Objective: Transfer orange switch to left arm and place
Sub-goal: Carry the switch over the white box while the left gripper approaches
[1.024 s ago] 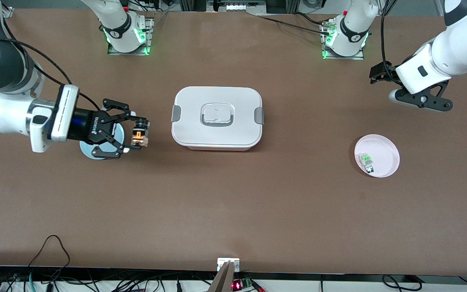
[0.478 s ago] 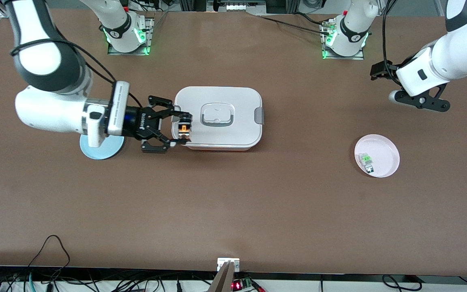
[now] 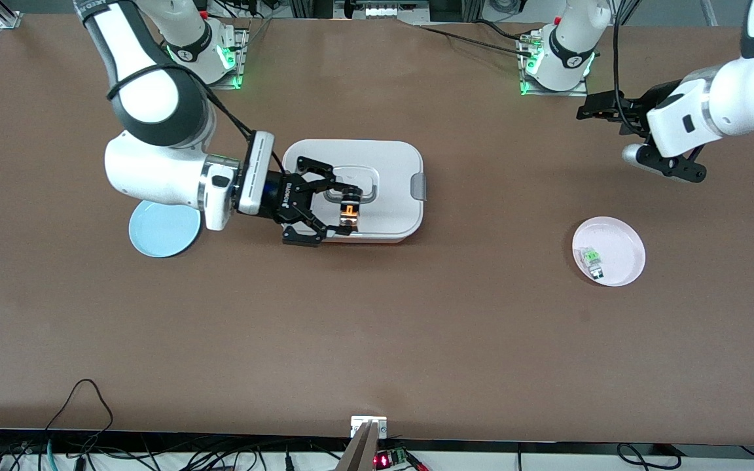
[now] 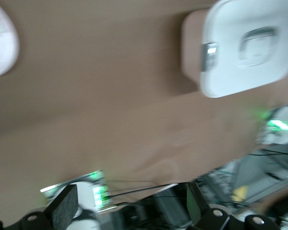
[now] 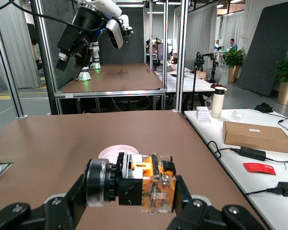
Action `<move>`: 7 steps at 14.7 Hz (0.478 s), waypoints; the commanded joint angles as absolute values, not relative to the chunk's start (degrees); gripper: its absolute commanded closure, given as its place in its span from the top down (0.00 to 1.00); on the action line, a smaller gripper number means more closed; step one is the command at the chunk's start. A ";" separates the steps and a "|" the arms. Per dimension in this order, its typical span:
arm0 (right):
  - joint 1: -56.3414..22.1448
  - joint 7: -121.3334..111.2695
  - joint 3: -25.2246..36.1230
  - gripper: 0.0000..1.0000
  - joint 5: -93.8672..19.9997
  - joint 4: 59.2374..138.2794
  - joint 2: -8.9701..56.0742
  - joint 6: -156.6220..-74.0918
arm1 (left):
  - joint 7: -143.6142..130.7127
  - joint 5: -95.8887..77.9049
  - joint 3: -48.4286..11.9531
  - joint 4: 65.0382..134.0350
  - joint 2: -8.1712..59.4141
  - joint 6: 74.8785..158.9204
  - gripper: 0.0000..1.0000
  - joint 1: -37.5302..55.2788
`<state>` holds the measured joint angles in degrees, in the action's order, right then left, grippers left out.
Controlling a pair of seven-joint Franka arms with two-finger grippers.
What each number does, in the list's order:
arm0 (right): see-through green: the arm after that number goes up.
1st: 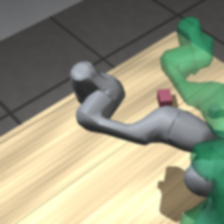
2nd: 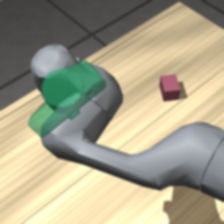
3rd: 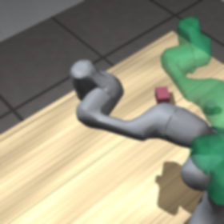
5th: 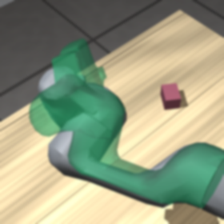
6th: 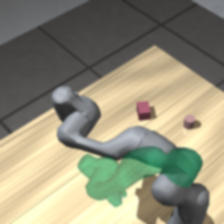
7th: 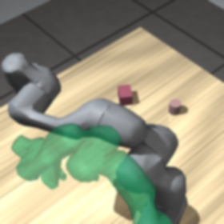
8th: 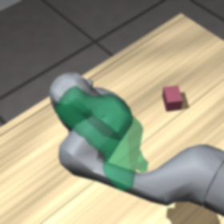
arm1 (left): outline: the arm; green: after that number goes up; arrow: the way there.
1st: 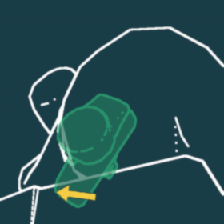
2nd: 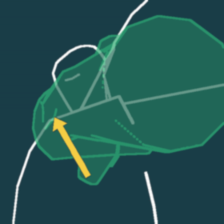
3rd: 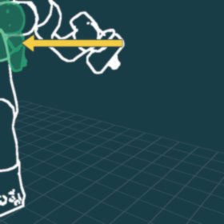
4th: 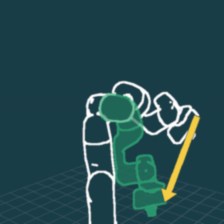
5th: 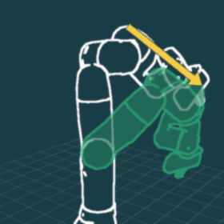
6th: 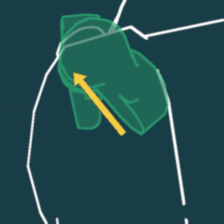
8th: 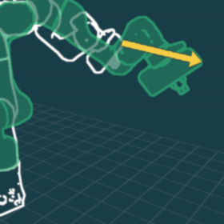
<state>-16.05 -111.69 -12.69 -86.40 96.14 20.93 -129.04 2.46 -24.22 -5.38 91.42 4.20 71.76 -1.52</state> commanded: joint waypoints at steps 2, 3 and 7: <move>-16.17 -113.91 -14.58 0.35 -89.91 96.06 20.65 -132.53 | 5.87 -35.13 -5.45 92.54 4.57 76.09 1.00 -2.73; -16.26 -113.91 -14.68 0.35 -91.13 95.98 20.65 -132.71 | 7.98 -38.11 -5.71 93.85 4.48 79.07 1.00 -2.72; -16.79 -113.91 -15.47 0.35 -91.93 95.98 20.48 -134.73 | 12.04 -53.22 -6.24 97.73 6.49 87.88 1.00 -1.85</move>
